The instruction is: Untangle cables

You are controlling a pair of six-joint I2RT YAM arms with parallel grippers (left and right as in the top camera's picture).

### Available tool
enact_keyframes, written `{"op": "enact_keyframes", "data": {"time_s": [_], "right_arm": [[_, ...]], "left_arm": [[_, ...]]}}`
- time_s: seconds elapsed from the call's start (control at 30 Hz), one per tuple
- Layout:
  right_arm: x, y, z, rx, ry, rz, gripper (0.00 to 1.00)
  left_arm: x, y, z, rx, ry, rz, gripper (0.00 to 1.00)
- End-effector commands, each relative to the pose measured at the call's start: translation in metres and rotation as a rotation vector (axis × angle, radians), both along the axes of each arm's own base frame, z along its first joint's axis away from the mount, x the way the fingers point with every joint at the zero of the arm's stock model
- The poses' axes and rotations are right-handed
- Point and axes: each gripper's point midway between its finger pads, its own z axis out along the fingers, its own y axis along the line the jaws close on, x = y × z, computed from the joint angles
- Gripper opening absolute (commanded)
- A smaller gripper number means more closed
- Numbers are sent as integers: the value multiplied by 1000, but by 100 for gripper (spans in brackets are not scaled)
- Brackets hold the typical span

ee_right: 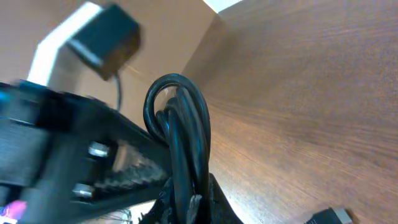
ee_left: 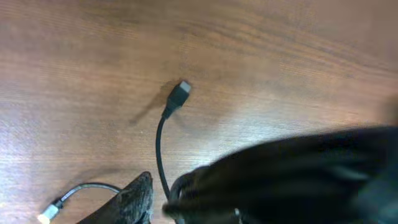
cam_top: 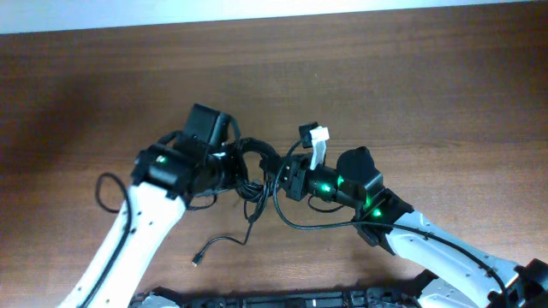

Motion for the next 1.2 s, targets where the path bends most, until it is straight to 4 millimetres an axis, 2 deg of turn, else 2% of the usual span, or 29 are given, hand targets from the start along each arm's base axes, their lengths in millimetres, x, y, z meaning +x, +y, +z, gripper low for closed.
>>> {"op": "enact_keyframes", "data": {"time_s": [0.0, 0.03, 0.13, 0.2, 0.27, 0.37, 0.4, 0.43, 0.47, 0.5, 0.6, 0.63, 0.67, 0.73, 0.8, 0.83, 0.9, 0.93, 1.0, 1.1, 1.17], "right_arm": [[3, -1, 7, 26, -11, -15, 4], [3, -1, 7, 25, -9, -15, 4], [3, -2, 7, 25, -9, -17, 4], [14, -12, 4, 19, -1, -55, 7], [24, -25, -4, -2, 29, -97, 17], [35, -52, -33, -79, 130, -170, 33], [36, -57, -39, -93, 154, -181, 40], [34, -59, -44, -110, 164, -164, 51], [29, -58, -40, -117, 111, -99, 64], [26, -59, -29, -94, 61, -38, 67], [18, -68, 14, 21, -52, 75, 67], [10, -65, 38, 71, -129, 129, 67], [6, -61, 53, 87, -192, 151, 67], [9, -55, 74, 92, -305, 128, 67], [18, -54, 84, 62, -389, 71, 66], [24, -55, 89, 69, -376, 43, 65], [26, -53, 106, 143, -256, 45, 54], [21, -47, 121, 207, -180, 76, 48], [19, -40, 136, 267, -110, 78, 48], [28, -36, 133, 322, 5, 14, 49], [41, -35, 118, 339, 98, -30, 49]], "left_arm": [[7, -6, -15, 12, 50, -2, 19], [9, -7, -17, 13, 53, -2, 0], [13, -9, -14, 2, 27, -2, 0], [14, -7, -9, 15, -5, -32, 0], [17, -3, 3, 34, -78, -83, 0], [24, -5, 44, 9, -283, -170, 0], [26, -6, 58, 1, -348, -195, 0], [26, -4, 70, 3, -404, -211, 0], [26, 4, 82, 30, -457, -195, 0], [26, 14, 88, 70, -490, -163, 0], [29, 31, 99, 135, -542, -108, 0], [30, 30, 100, 136, -549, -106, 0], [33, 30, 100, 145, -555, -114, 0], [37, 28, 100, 205, -587, -219, 0], [36, 23, 99, 269, -619, -381, 0], [36, 21, 99, 294, -633, -448, 0], [37, 20, 99, 313, -646, -489, 0], [39, 18, 100, 304, -653, -491, 0], [43, 11, 96, 279, -647, -502, 0], [50, 7, 83, 255, -598, -461, 0], [49, -1, 80, 218, -588, -482, 0]]}}
